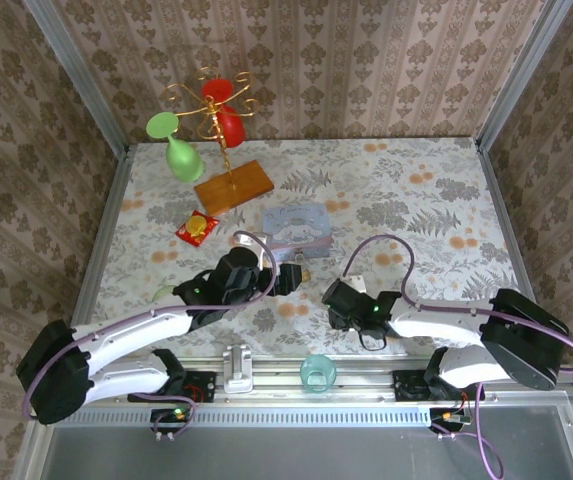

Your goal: Unlock the padlock with the key

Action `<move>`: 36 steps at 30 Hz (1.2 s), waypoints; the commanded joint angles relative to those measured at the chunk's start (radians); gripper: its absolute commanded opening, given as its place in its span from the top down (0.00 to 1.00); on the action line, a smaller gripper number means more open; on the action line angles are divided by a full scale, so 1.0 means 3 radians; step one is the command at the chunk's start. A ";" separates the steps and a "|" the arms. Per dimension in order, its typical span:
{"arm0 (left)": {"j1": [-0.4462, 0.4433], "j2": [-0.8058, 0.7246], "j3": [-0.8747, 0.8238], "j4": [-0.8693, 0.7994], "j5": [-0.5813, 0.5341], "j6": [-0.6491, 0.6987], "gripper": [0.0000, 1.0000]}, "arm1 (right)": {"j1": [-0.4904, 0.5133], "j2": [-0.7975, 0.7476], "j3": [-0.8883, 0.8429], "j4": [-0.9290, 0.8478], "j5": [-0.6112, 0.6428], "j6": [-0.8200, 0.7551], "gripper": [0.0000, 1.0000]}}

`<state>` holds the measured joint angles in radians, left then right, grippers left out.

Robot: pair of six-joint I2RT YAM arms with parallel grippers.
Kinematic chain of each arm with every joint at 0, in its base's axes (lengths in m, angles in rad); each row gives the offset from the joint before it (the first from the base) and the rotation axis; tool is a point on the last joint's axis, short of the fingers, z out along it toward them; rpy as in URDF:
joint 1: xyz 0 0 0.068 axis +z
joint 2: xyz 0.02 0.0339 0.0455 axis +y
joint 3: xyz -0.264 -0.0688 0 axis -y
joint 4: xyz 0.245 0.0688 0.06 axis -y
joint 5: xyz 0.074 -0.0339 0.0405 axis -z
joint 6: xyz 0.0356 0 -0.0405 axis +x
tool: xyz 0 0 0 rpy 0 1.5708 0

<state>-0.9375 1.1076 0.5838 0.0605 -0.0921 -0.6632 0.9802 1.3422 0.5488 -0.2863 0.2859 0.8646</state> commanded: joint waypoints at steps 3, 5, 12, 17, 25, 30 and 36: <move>-0.0044 0.0051 -0.0072 0.0145 -0.0105 -0.0116 0.00 | 0.0142 0.0142 0.0076 0.0070 0.0231 0.0158 0.56; -0.0048 0.0060 -0.0097 0.0169 -0.0127 -0.0131 0.00 | 0.0167 0.0265 0.0112 0.0054 0.0260 0.0162 0.58; -0.0041 0.0079 -0.0177 0.0228 -0.0153 -0.0189 0.00 | 0.0239 0.0297 0.0089 0.0088 0.0275 0.0225 0.68; -0.0042 0.0087 -0.0187 0.0238 -0.0170 -0.0214 0.00 | 0.0256 0.0215 -0.0019 0.0109 0.0259 0.0306 0.71; -0.0040 0.0158 -0.0123 0.0233 -0.0148 -0.0208 0.00 | 0.0347 -0.0052 -0.0191 0.0099 0.0258 0.0369 0.72; -0.0043 0.0211 -0.0121 0.0288 -0.0140 -0.0227 0.00 | 0.0435 -0.0131 -0.0284 0.0088 0.0301 0.0470 0.69; -0.0041 0.0310 -0.0081 0.0314 -0.0090 -0.0244 0.00 | 0.0551 -0.0118 -0.0266 -0.0138 0.0430 0.0552 0.74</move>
<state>-0.9432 1.1900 0.5343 0.1280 -0.1272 -0.7158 1.1229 1.3071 0.4820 -0.2462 0.3950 0.9817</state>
